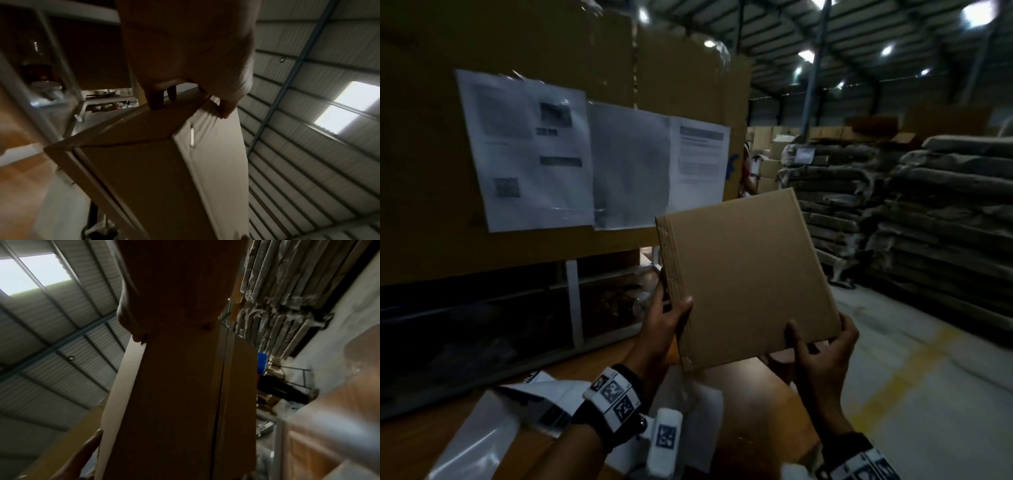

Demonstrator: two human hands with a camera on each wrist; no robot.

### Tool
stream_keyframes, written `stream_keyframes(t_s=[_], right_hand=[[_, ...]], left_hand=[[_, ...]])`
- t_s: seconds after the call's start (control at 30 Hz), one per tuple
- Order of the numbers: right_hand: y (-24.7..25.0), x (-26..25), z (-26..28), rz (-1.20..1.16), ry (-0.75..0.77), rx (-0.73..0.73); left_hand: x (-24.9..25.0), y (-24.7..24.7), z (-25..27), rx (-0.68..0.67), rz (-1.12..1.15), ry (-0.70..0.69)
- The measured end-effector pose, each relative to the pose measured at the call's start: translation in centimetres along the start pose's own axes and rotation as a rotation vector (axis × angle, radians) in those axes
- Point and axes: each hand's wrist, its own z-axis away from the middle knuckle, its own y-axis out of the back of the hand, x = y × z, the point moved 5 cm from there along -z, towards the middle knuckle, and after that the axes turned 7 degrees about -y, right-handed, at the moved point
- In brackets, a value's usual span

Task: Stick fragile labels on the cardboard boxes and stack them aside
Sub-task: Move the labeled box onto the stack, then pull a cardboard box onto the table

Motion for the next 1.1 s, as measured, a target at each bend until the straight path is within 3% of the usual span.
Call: stream_keyframes(t_s=[0.2, 0.37, 0.63, 0.73, 0.8, 0.9, 1.1], right_hand=[[-2.5, -5.1, 7.3, -0.068, 0.059, -0.121], [-6.6, -7.9, 17.0, -0.211, 0.080, -0.362], [-14.9, -10.6, 32.9, -0.129, 0.134, -0.801], [-18.2, -10.8, 37.6, -0.021, 0.140, -0.891], [-19.6, -10.4, 40.5, 0.014, 0.105, -0.905], [-20.7, -9.5, 42.6, 0.047, 0.069, -0.809], [-20.9, -4.9, 43.3, 0.131, -0.195, -0.731]], left_hand=[[8.6, 5.6, 8.2, 0.146, -0.185, -0.148], [15.8, 11.9, 18.3, 0.314, -0.311, -0.215], [26.2, 24.3, 31.5, 0.597, -0.444, -0.113], [28.8, 28.3, 35.1, 0.673, -0.502, -0.085], [29.7, 30.6, 36.8, 0.686, -0.565, -0.050], [29.7, 32.9, 37.3, 0.631, -0.675, -0.014], [26.1, 32.1, 33.8, 0.479, -1.013, 0.092]])
